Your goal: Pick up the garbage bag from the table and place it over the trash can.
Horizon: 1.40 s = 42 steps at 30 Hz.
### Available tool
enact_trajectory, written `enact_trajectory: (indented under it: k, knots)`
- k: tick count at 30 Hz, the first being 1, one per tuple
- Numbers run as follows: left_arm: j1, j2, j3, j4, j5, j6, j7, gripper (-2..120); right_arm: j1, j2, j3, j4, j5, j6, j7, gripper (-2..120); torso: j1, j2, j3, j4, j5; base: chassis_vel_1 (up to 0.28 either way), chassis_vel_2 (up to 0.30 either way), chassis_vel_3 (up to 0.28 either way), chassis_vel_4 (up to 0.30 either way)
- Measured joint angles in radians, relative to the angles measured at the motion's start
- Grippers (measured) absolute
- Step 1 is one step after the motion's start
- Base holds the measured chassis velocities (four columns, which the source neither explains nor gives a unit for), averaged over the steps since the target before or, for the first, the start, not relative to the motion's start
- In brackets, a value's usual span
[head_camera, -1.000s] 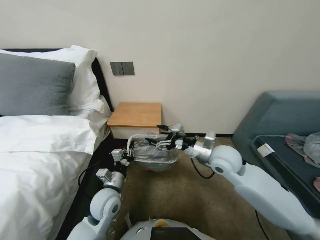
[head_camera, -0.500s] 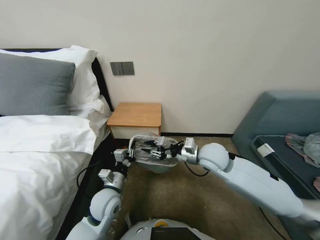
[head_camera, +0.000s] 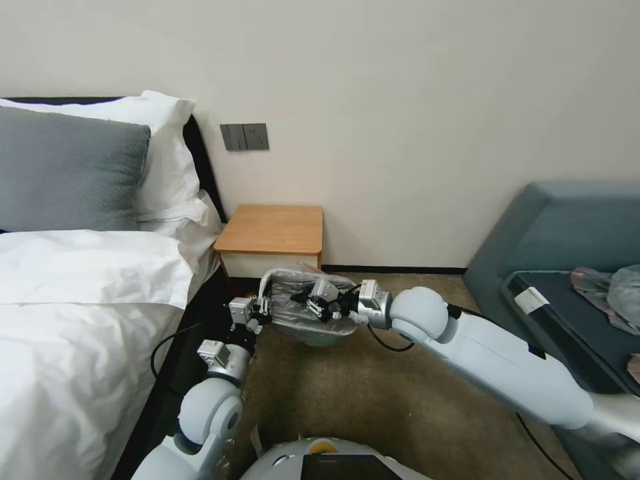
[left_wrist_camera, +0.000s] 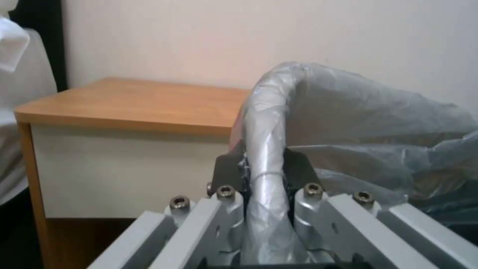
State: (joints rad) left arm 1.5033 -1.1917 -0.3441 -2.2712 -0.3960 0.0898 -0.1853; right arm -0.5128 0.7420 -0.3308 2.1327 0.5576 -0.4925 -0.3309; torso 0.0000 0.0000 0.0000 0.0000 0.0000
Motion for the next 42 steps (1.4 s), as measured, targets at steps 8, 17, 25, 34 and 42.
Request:
enact_trajectory:
  k: [8,17,25,34,42]
  knots:
    - [-0.002,0.002,0.0,-0.007,-0.001,-0.002,0.008,6,-0.021,0.001,0.002,-0.022,-0.018,-0.005,0.013,0,0.0,0.0,0.0,0.0,-0.0001,0.0,0.0,0.0,0.0]
    - [-0.005,0.0,0.006,-0.008,-0.002,-0.003,0.026,6,-0.006,0.014,-0.027,-0.038,-0.038,-0.069,0.067,0,0.0,0.0,0.0,0.0001,0.0,0.0,0.0,0.0,0.0]
    - [-0.008,0.003,0.016,0.003,0.017,-0.023,0.079,6,0.019,0.032,-0.099,-0.043,-0.064,-0.131,0.174,0,0.0,0.0,0.0,0.0001,0.0,0.0,0.0,0.0,0.0]
    - [-0.013,0.006,0.023,0.013,0.055,-0.042,0.119,6,0.046,0.059,-0.17,-0.052,-0.07,-0.208,0.272,0,0.0,0.0,0.0,0.0,-0.0001,0.0,0.0,0.0,0.0]
    - [-0.007,0.009,0.022,0.007,0.096,-0.051,0.136,6,0.061,0.076,-0.203,-0.071,-0.1,-0.239,0.303,0,0.0,0.0,0.0,0.0001,-0.0001,0.0,0.0,0.0,0.0]
